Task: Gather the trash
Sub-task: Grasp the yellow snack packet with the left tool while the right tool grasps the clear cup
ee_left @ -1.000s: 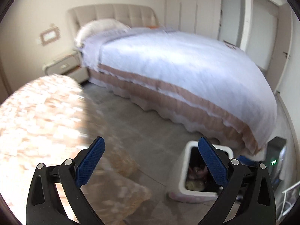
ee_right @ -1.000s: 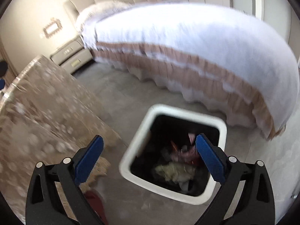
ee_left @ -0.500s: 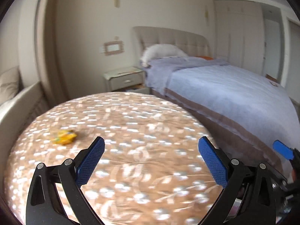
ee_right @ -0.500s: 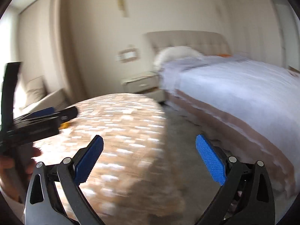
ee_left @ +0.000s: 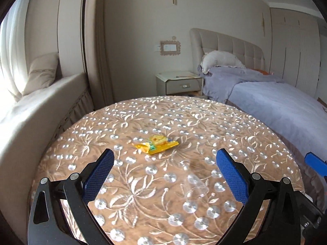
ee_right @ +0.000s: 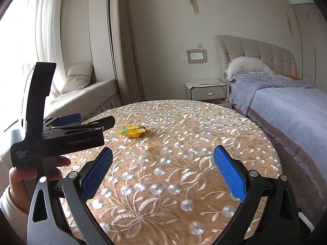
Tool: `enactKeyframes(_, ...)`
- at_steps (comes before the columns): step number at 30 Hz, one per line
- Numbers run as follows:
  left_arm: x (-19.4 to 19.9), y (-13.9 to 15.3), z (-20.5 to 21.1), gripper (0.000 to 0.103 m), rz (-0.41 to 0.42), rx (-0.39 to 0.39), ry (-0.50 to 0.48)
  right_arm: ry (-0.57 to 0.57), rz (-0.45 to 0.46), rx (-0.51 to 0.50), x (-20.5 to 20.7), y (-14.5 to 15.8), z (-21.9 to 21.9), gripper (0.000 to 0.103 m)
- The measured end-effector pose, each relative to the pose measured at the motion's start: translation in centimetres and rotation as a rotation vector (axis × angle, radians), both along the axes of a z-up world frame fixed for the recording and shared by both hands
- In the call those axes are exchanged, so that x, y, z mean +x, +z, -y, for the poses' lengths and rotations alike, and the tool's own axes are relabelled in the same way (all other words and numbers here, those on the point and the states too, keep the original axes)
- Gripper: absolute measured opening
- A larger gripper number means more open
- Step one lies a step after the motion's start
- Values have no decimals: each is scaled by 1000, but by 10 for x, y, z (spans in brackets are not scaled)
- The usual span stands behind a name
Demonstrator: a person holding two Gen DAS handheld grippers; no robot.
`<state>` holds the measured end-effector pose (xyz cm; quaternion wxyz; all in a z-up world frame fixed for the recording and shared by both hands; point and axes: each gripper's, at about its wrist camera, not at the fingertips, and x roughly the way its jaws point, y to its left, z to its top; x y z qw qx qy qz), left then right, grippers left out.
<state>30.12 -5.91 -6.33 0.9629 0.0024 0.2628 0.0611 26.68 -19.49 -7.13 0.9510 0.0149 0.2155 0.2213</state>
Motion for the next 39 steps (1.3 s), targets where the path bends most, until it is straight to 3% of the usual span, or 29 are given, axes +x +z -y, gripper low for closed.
enactKeyframes(13, 54, -31, -53, 98, -62, 16, -33, 24, -63, -74, 44, -16, -76, 98)
enactKeyframes(22, 111, -60, -65, 98, -169, -52, -182, 2, -108, -140, 78, -33, -92, 98)
enactKeyframes(26, 134, -72, -54, 97, -201, -5, -228, 5, -135, -159, 86, -42, -94, 98)
enactKeyframes(27, 138, -76, -51, 90, -207, 11, -236, 8, -140, -165, 87, -45, -95, 98)
enactKeyframes(28, 142, -79, -49, 74, -218, 26, -233, 12, -146, -168, 88, -46, -95, 98)
enactKeyframes(29, 147, -83, -47, 66, -248, 26, -243, 16, -152, -171, 88, -49, -96, 98)
enactKeyframes(31, 154, -88, -46, 40, -283, 10, -247, 22, -162, -175, 90, -53, -98, 98)
enactKeyframes(35, 155, -90, -42, 16, -296, 7, -264, 36, -171, -177, 90, -56, -102, 98)
enactKeyframes(36, 152, -89, -41, 5, -287, 5, -271, 39, -173, -176, 90, -56, -103, 98)
enactKeyframes(39, 142, -82, -38, 3, -257, 10, -276, 46, -180, -178, 90, -58, -106, 98)
